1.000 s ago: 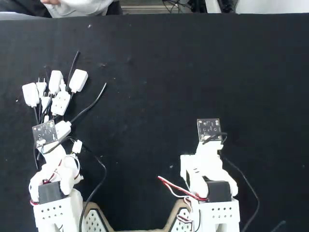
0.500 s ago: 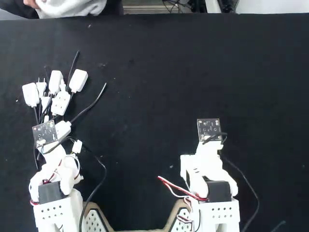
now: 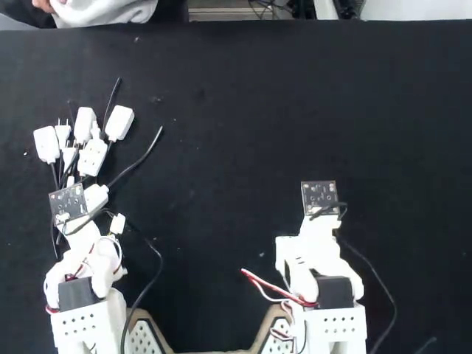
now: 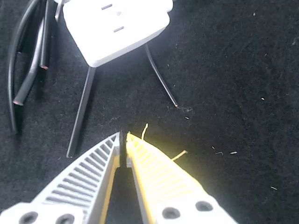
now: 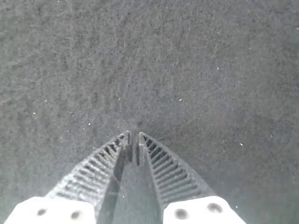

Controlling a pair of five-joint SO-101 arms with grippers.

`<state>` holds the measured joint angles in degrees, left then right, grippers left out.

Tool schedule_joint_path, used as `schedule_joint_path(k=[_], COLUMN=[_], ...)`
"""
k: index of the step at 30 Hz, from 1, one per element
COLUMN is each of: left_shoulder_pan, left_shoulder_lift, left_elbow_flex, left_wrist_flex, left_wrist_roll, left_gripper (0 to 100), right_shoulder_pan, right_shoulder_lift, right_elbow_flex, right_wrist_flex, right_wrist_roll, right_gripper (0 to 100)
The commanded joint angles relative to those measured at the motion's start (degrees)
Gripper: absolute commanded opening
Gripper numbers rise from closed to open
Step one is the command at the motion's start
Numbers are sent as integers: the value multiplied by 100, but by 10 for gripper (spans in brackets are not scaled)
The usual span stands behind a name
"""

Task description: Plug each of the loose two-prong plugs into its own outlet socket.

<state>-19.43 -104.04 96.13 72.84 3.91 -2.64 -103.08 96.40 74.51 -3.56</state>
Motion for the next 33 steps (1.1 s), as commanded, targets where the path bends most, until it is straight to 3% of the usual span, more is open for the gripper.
schedule_joint_path(k=[1,8,13,16,18,21,25,27,33], left_shoulder_pan=[40,-136,-1631,-2281,-2695,-3169,-3213,-3160,-3099], left_shoulder_lift=[-26,-44,-44,-44,-44,-44,-44,-44,-35], left_elbow_flex=[119,40,-602,-954,-1077,-1042,-892,-1024,-2448], left_wrist_flex=[18,-158,-1196,-1626,-1952,-2602,-3147,-3332,-3218], left_wrist_roll=[-18,-44,-44,-44,-369,-1626,-2549,-2664,-2629], left_gripper=[31,33,33,33,33,34,34,46,220], right_shoulder_pan=[-62,-35,-35,-35,-35,-35,-18,141,308], right_shoulder_lift=[-558,-558,-558,-558,-549,-549,-549,-549,-541], right_elbow_flex=[13,13,4,-13,-75,-382,-1420,-2193,-4330], right_wrist_flex=[26,-378,-1090,-1407,-1609,-1908,-1934,-1749,-1468], right_wrist_roll=[-44,158,686,1371,1793,2189,2277,2286,2277], right_gripper=[12,12,12,12,12,12,12,12,12])
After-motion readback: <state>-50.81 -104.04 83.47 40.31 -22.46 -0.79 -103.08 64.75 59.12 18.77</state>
